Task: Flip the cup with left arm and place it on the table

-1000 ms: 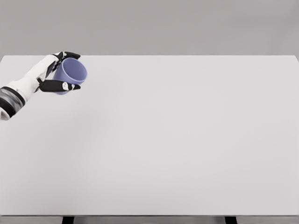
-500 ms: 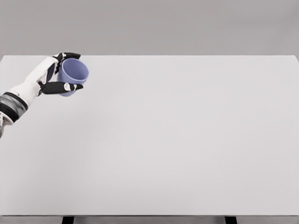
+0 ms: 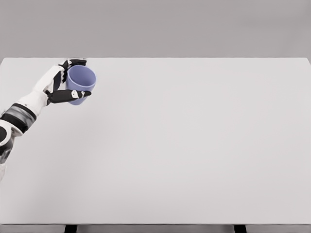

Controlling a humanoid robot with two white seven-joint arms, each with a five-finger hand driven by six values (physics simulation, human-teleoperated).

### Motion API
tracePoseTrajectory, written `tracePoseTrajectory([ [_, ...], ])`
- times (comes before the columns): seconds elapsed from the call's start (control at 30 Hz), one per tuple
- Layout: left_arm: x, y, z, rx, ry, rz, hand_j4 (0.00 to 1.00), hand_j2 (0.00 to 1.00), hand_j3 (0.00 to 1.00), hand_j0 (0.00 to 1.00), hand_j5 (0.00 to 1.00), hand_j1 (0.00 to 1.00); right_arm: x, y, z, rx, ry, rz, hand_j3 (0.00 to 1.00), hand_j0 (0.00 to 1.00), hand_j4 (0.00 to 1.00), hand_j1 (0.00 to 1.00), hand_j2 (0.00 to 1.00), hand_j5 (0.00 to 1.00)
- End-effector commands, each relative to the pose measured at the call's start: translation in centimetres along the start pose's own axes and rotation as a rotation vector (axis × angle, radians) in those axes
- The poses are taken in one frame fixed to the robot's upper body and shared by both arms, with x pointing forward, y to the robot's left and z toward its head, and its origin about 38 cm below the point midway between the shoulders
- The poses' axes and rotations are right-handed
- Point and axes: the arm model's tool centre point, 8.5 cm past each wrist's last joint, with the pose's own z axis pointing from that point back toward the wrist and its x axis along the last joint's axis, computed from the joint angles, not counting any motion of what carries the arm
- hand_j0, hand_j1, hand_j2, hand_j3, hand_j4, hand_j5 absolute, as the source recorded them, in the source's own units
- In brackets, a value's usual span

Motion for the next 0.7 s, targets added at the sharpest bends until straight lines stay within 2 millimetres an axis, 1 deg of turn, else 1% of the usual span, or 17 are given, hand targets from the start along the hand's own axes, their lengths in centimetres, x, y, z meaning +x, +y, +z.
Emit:
tracePoseTrajectory([
  [0.0,0.2,0.2,0.0,0.010,-0.018,0.007,0.78,0.78,0.78,0.78,0.78,0.78,0.0,0.0,0.0,0.000,0.000,0.001,1.00,1.00,1.00,1.00,1.00,1.00],
  [0.07,0.1,-0.1,-0.1,0.010,-0.020,0.017,0.79,0.79,0.79,0.79,0.79,0.79,0.0,0.0,0.0,0.000,0.000,0.000,1.00,1.00,1.00,1.00,1.00,1.00],
  [0.17,-0.6,-0.2,0.0,0.017,-0.021,0.031,0.79,0.79,0.79,0.79,0.79,0.79,0.0,0.0,0.0,0.000,0.000,0.001,1.00,1.00,1.00,1.00,1.00,1.00],
  [0.23,-0.6,-0.2,0.0,0.021,-0.024,0.034,0.79,0.79,0.79,0.79,0.79,0.79,0.0,0.0,0.0,0.000,0.000,0.001,1.00,1.00,1.00,1.00,1.00,1.00],
  [0.47,-1.6,-1.0,0.1,0.026,-0.022,0.070,0.79,0.79,0.79,0.79,0.79,0.79,0.0,0.0,0.0,0.000,0.000,0.001,1.00,1.00,1.00,1.00,1.00,1.00],
  [0.5,-1.8,-0.9,0.3,0.033,-0.018,0.073,0.79,0.79,0.79,0.79,0.79,0.79,0.0,0.0,0.0,0.000,0.000,0.000,1.00,1.00,1.00,1.00,1.00,1.00],
  [0.67,-2.4,-1.3,0.4,0.047,-0.011,0.108,0.79,0.79,0.79,0.79,0.79,0.79,0.0,0.0,0.0,0.000,0.000,0.000,1.00,1.00,1.00,1.00,1.00,1.00],
])
